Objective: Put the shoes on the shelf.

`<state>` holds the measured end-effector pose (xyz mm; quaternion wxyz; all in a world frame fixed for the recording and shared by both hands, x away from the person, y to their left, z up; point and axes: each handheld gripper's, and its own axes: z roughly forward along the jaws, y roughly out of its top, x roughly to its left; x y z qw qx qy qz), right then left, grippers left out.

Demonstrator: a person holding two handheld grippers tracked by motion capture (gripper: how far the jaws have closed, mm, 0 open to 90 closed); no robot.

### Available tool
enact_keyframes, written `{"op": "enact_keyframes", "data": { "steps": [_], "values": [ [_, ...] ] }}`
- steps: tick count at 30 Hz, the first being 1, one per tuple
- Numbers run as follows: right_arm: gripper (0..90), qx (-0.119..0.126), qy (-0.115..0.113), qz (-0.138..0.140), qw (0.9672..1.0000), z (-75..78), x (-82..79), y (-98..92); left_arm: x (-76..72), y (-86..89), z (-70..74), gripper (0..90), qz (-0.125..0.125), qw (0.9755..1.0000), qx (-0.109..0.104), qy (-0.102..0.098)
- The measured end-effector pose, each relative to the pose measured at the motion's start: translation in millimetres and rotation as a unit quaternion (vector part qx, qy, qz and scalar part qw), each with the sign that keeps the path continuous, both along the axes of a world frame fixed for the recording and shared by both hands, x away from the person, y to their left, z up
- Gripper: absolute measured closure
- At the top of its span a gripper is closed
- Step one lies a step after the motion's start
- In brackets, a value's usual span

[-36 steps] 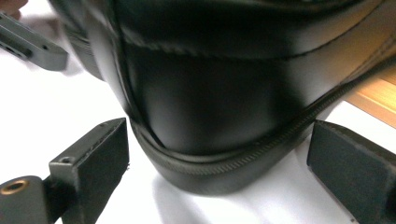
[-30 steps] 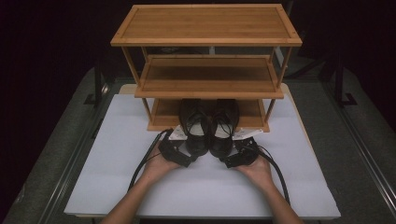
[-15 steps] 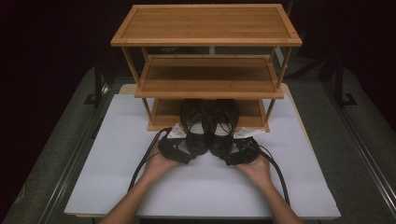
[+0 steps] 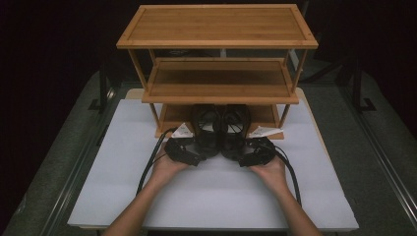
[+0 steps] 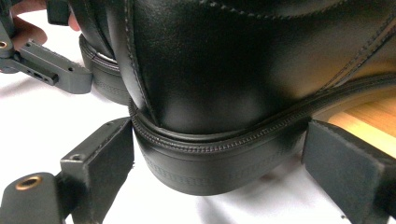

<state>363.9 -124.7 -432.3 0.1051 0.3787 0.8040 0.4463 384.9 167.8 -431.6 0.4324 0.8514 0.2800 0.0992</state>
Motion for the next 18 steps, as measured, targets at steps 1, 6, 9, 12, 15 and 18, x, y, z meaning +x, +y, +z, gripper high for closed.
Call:
{"op": "enact_keyframes", "data": {
  "steps": [1, 6, 9, 12, 15, 18],
  "values": [
    [9.4, -0.002, 0.0, 0.001, 1.0, 0.3, 0.9, 0.4, 1.2, 0.0, 0.2, 9.2, -0.002, 1.0, 0.005, 0.001],
    [9.4, 0.009, 0.004, 0.0, 0.9999, 2.6, 8.4, -0.6, 8.9, 0.1, 4.2, 9.1, 0.001, 1.0, -0.005, 0.002],
    [9.4, 0.01, 0.005, 0.001, 0.9999, 3.1, 12.0, -1.2, 12.8, 0.3, 4.6, 9.1, 0.001, 1.0, -0.004, 0.003],
    [9.3, 0.009, 0.006, -0.001, 0.9999, 4.0, 17.8, -0.3, 19.7, 0.8, 4.7, 9.1, 0.0, 1.0, 0.0, 0.004],
    [9.3, 0.01, 0.003, -0.001, 0.9999, 4.4, 24.7, -0.2, 26.5, 0.6, 5.5, 9.1, 0.002, 1.0, -0.004, 0.005],
    [9.3, 0.013, 0.003, -0.003, 0.9999, 4.8, 31.4, -0.4, 33.1, 0.0, 6.7, 9.1, 0.004, 1.0, -0.002, 0.006]
  ]
}}
